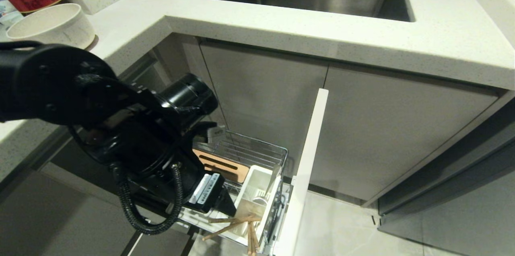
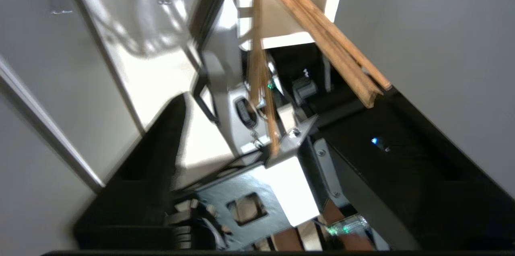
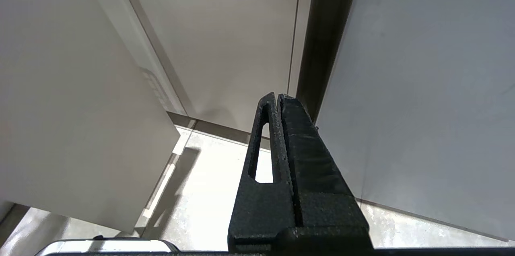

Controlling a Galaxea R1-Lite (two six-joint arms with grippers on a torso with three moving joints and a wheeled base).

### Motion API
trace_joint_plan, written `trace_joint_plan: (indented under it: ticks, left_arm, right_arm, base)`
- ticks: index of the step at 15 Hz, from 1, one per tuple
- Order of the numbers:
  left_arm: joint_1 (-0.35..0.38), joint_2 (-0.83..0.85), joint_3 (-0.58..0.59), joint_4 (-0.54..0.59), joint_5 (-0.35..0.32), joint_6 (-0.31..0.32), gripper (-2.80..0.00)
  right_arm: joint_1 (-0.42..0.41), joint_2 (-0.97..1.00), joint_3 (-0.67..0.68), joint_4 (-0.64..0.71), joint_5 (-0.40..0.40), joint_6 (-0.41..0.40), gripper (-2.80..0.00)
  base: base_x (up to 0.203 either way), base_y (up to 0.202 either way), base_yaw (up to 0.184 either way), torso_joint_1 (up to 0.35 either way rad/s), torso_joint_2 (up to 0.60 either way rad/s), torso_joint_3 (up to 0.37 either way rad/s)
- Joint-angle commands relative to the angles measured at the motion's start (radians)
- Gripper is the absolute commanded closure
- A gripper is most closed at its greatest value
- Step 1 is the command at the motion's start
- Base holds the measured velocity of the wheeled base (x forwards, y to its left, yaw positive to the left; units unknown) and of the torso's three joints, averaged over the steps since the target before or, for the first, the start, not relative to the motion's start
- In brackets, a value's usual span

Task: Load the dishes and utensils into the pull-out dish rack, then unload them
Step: Pick up the fork and place it in the cupboard

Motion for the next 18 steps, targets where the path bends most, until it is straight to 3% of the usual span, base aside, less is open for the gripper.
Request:
trace_joint_plan:
  ticks: [1,6,9,14,18]
  left_arm:
    - [0.003,-0.148,0.005,0.001,0.066,-0.001,0.00]
    - [0.043,-0.360,-0.005,-0.086,0.217,0.008,0.00]
    - [0.134,-0.471,-0.021,-0.165,0.249,0.062,0.00]
    - [0.419,-0.595,-0.066,-0.267,0.241,0.175,0.00]
    - [0.748,-0.630,-0.104,-0.272,0.184,0.281,0.00]
  right_arm:
    - [0.000,0.001,0.026,-0.001,0.000,0.000,0.00]
    - [0.000,0.001,0.026,-0.001,0.000,0.000,0.00]
    - [0.000,0.001,0.026,-0.001,0.000,0.000,0.00]
    - [0.000,0.001,0.028,-0.001,0.000,0.000,0.00]
    - [0.000,0.001,0.027,-0.001,0.000,0.000,0.00]
  base:
    - [0.000,0.000,0.000,0.000,0.00,0.000]
    - [0.000,0.000,0.000,0.000,0.00,0.000]
    - [0.000,0.000,0.000,0.000,0.00,0.000]
    - [0.000,0.000,0.000,0.000,0.00,0.000]
    - [0.000,0.000,0.000,0.000,0.00,0.000]
